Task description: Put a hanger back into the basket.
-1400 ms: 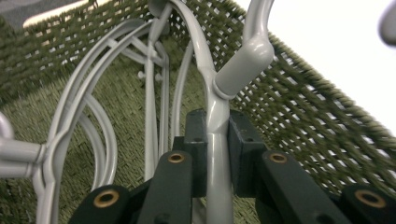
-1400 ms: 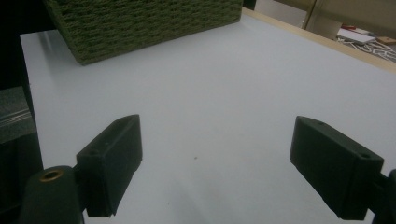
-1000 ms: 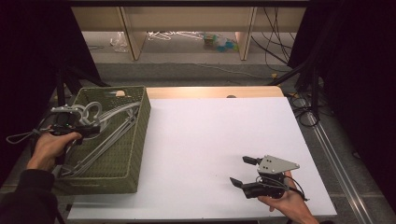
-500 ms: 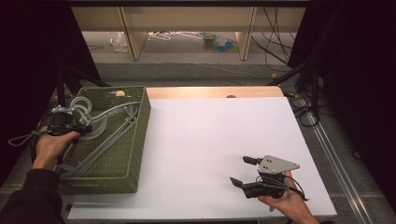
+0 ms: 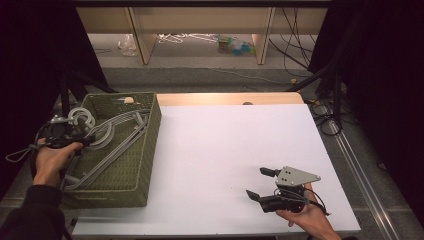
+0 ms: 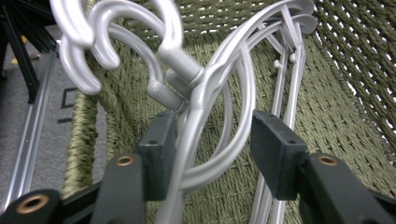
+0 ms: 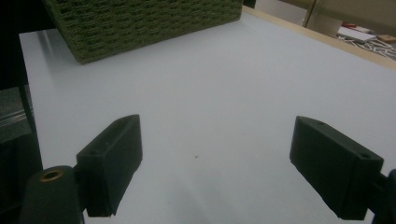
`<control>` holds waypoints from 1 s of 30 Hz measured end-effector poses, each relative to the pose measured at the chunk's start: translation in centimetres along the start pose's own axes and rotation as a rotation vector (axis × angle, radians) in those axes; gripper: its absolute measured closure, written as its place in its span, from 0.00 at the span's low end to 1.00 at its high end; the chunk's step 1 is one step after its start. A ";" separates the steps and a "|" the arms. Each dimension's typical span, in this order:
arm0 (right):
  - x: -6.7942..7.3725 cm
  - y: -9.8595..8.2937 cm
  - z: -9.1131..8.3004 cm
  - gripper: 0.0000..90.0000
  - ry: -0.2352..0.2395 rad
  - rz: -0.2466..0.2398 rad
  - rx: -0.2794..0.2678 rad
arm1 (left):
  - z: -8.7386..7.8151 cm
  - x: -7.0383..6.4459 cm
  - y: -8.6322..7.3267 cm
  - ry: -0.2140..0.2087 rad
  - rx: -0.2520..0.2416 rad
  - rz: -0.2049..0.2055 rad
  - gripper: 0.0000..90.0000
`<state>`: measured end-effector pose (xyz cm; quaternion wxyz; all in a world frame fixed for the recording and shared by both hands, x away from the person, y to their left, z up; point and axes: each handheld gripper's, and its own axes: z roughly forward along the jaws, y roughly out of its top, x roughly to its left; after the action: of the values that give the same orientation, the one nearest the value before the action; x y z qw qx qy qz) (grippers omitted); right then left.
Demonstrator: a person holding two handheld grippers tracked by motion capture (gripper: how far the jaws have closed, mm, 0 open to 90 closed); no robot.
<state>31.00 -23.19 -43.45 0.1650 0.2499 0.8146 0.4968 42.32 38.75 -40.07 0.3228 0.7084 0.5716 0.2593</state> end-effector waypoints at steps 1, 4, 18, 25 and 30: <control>0.1 -0.1 0.1 0.20 -0.012 0.004 -0.017 | -0.3 -0.2 0.0 -0.004 -0.018 -0.023 0.54; 0.0 0.0 0.0 0.20 -0.002 0.006 0.001 | -1.0 -0.5 0.1 0.001 -0.048 -0.046 0.48; -0.1 0.0 0.0 0.20 -0.013 0.009 0.001 | -3.0 -3.8 0.7 -0.079 -0.154 -0.018 0.37; -0.1 0.0 0.0 0.20 -0.015 0.012 0.000 | -4.1 -5.8 1.0 -0.140 -0.210 0.023 0.33; -0.1 0.0 -0.1 0.20 -0.015 0.013 0.000 | -4.7 -7.2 1.1 -0.170 -0.233 0.055 0.31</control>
<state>31.07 -23.32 -43.47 0.1680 0.2588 0.8119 0.4957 38.02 32.33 -36.17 0.4429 0.7010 0.4885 0.2717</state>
